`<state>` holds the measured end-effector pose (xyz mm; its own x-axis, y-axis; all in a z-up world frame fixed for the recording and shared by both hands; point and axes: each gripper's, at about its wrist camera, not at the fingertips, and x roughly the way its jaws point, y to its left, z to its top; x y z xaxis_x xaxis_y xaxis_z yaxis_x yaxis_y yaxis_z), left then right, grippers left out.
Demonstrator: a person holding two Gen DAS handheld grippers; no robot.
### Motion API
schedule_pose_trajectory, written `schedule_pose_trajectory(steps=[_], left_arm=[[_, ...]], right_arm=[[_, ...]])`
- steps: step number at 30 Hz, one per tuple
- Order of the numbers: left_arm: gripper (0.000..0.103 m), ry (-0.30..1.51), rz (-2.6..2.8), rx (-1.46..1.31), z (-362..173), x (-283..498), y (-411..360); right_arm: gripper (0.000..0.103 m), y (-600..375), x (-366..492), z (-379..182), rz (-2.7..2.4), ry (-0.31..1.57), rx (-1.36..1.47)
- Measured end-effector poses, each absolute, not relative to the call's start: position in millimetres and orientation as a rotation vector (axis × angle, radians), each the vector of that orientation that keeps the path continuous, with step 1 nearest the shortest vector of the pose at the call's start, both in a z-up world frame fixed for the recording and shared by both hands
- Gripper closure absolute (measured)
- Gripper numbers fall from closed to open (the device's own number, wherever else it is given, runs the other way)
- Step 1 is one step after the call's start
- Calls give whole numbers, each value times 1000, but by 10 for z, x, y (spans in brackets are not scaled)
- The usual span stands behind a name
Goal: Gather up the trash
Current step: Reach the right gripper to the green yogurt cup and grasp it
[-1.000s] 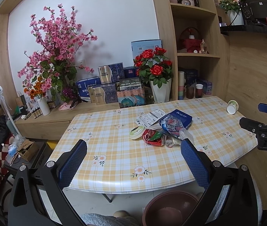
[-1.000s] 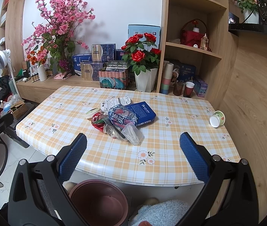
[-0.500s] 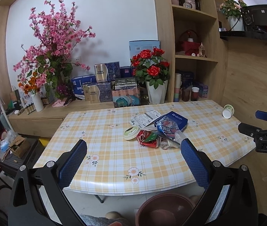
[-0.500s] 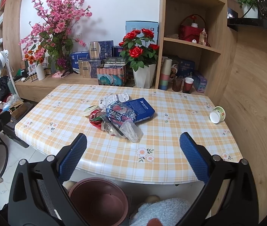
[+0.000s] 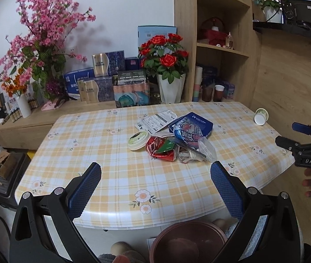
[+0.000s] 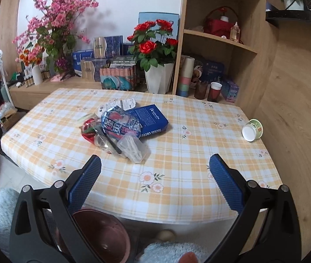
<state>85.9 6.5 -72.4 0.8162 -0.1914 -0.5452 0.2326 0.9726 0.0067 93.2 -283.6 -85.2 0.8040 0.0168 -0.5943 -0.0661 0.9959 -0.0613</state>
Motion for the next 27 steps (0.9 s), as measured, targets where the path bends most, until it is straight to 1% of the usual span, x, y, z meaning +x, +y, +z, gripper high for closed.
schedule_pose_trajectory(steps=[6,10,13,19,24,27], left_arm=[[5,551,-187,64,-907,1099,144],[5,612,-182,44,-1058,1303,201],[5,621,-141,40,-1138,1436,247],[5,622,-99,4,-1205,1799,322],[5,639,-71,-21,-1272,2335,277],[5,654,-66,-49,-1322,2682,248]], right_arm=[[6,-2861,1289,-1109,85,709,-76],[6,-2885,1498,-1237,11,730,-118],[6,-3108,1691,-1296,-40,748,-72],[6,-3939,2103,-1312,-206,706,-29],[6,-4845,2582,-1352,-372,655,8],[6,-5336,2943,-1464,-453,655,27]])
